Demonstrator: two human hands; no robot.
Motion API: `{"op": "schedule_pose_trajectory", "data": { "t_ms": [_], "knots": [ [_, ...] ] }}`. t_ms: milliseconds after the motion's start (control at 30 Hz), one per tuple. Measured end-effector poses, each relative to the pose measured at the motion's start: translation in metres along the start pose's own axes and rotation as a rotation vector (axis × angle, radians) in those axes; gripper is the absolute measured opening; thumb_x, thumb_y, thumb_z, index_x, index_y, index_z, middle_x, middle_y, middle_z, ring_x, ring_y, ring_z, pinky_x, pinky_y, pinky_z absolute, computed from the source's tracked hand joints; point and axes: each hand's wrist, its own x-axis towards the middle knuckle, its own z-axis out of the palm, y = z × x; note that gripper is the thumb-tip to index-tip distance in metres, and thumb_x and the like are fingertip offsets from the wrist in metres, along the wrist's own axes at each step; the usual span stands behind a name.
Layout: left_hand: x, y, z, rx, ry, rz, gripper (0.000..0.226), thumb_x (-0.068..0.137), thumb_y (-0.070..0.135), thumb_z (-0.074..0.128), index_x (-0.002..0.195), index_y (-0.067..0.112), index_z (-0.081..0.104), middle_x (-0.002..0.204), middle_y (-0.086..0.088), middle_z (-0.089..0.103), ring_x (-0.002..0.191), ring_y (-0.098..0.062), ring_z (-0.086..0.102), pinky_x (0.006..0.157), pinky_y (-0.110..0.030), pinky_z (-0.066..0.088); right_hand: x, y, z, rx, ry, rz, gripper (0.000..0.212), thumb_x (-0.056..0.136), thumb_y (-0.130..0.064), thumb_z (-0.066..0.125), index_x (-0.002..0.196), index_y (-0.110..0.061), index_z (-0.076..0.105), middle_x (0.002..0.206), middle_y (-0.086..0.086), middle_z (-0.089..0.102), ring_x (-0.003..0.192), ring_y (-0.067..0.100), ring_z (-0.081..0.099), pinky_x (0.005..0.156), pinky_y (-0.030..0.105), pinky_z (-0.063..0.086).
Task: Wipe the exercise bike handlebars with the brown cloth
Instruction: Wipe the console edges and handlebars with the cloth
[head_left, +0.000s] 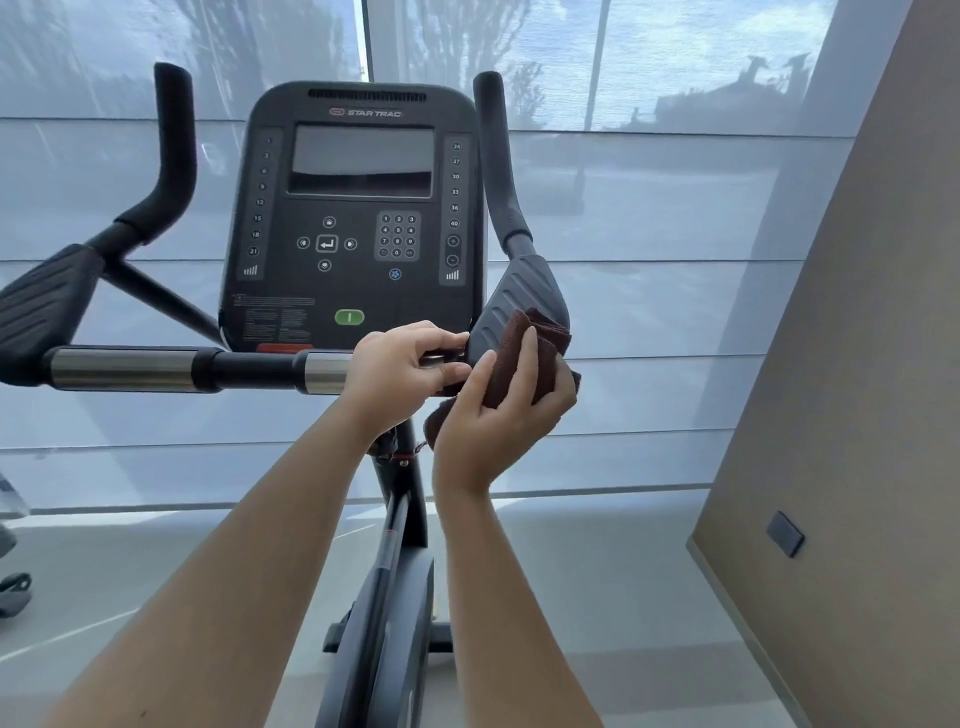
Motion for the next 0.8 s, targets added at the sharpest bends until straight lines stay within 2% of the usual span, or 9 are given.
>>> {"op": "schedule_pose_trajectory", "data": {
  "t_ms": [100, 133, 200, 267, 367, 433, 567, 667, 800],
  "knots": [
    [-0.001, 0.001, 0.001, -0.032, -0.002, -0.033, 0.029, 0.076, 0.013, 0.073, 0.104, 0.013, 0.069, 0.081, 0.006, 0.064, 0.074, -0.010, 0.061, 0.075, -0.016, 0.045, 0.014, 0.010, -0.025, 0.042, -0.153, -0.066, 0.033, 0.083, -0.007, 0.062, 0.116, -0.003, 0.060, 0.110, 0.019, 0.050, 0.107, 0.028, 0.052, 0.095, 0.032, 0.045],
    [-0.002, 0.001, 0.001, -0.030, 0.002, -0.041, 0.029, 0.075, 0.012, 0.074, 0.104, 0.013, 0.069, 0.081, 0.005, 0.065, 0.075, -0.012, 0.062, 0.076, -0.018, 0.046, 0.022, 0.014, -0.035, 0.052, -0.201, -0.070, 0.033, 0.084, -0.010, 0.061, 0.116, -0.005, 0.060, 0.109, 0.016, 0.050, 0.105, 0.024, 0.053, 0.095, 0.025, 0.045],
    [-0.003, 0.003, 0.001, -0.009, 0.019, -0.041, 0.030, 0.074, 0.012, 0.074, 0.103, 0.015, 0.070, 0.081, 0.005, 0.066, 0.074, -0.012, 0.062, 0.071, -0.008, 0.041, 0.043, 0.019, -0.047, 0.079, -0.268, -0.065, 0.033, 0.085, -0.015, 0.058, 0.118, -0.009, 0.060, 0.108, 0.008, 0.049, 0.102, 0.015, 0.053, 0.091, 0.007, 0.038],
    [-0.003, 0.005, 0.001, 0.032, 0.036, -0.039, 0.030, 0.073, 0.013, 0.074, 0.103, 0.016, 0.070, 0.082, 0.005, 0.068, 0.076, -0.012, 0.062, 0.069, -0.010, 0.040, 0.071, 0.023, -0.048, 0.084, -0.327, -0.064, 0.033, 0.086, -0.014, 0.058, 0.118, -0.010, 0.059, 0.107, 0.005, 0.046, 0.101, 0.010, 0.051, 0.089, 0.000, 0.034],
    [-0.004, 0.010, 0.000, 0.080, 0.035, -0.030, 0.030, 0.073, 0.014, 0.074, 0.103, 0.016, 0.070, 0.084, 0.006, 0.068, 0.080, -0.016, 0.063, 0.079, -0.033, 0.047, 0.116, 0.027, -0.029, 0.038, -0.474, -0.059, 0.030, 0.088, -0.014, 0.058, 0.119, -0.011, 0.059, 0.110, 0.005, 0.047, 0.100, 0.007, 0.050, 0.090, 0.001, 0.034],
    [-0.004, 0.011, 0.000, 0.093, 0.033, -0.032, 0.027, 0.074, 0.015, 0.074, 0.101, 0.017, 0.070, 0.085, 0.006, 0.069, 0.080, -0.016, 0.064, 0.081, -0.042, 0.048, 0.141, 0.031, -0.012, -0.017, -0.627, -0.053, 0.028, 0.088, -0.014, 0.058, 0.116, -0.013, 0.062, 0.113, 0.008, 0.052, 0.097, 0.003, 0.048, 0.087, 0.000, 0.033],
    [0.001, 0.014, 0.004, 0.095, 0.072, -0.106, 0.014, 0.078, 0.024, 0.071, 0.090, 0.019, 0.070, 0.082, 0.006, 0.073, 0.080, -0.013, 0.067, 0.077, -0.036, 0.051, 0.155, 0.039, -0.004, -0.075, -0.807, -0.023, 0.029, 0.086, -0.017, 0.058, 0.114, -0.023, 0.063, 0.113, 0.003, 0.051, 0.094, 0.004, 0.049, 0.089, 0.011, 0.038],
    [0.011, 0.016, 0.007, 0.127, 0.048, -0.184, 0.010, 0.078, 0.032, 0.068, 0.080, 0.022, 0.067, 0.079, 0.010, 0.071, 0.078, -0.008, 0.066, 0.075, -0.034, 0.052, 0.140, 0.048, -0.019, -0.034, -0.780, -0.092, 0.034, 0.083, -0.013, 0.060, 0.115, -0.023, 0.062, 0.108, -0.002, 0.047, 0.092, -0.001, 0.049, 0.083, -0.002, 0.034],
    [0.042, 0.019, 0.009, 0.150, -0.061, -0.189, 0.012, 0.078, 0.030, 0.068, 0.084, 0.020, 0.067, 0.087, 0.005, 0.069, 0.084, -0.008, 0.064, 0.082, -0.036, 0.051, 0.158, 0.058, -0.018, 0.023, -0.847, -0.143, 0.032, 0.079, -0.016, 0.064, 0.109, -0.027, 0.065, 0.105, -0.005, 0.052, 0.093, -0.010, 0.050, 0.084, -0.001, 0.035]
  ]
}}
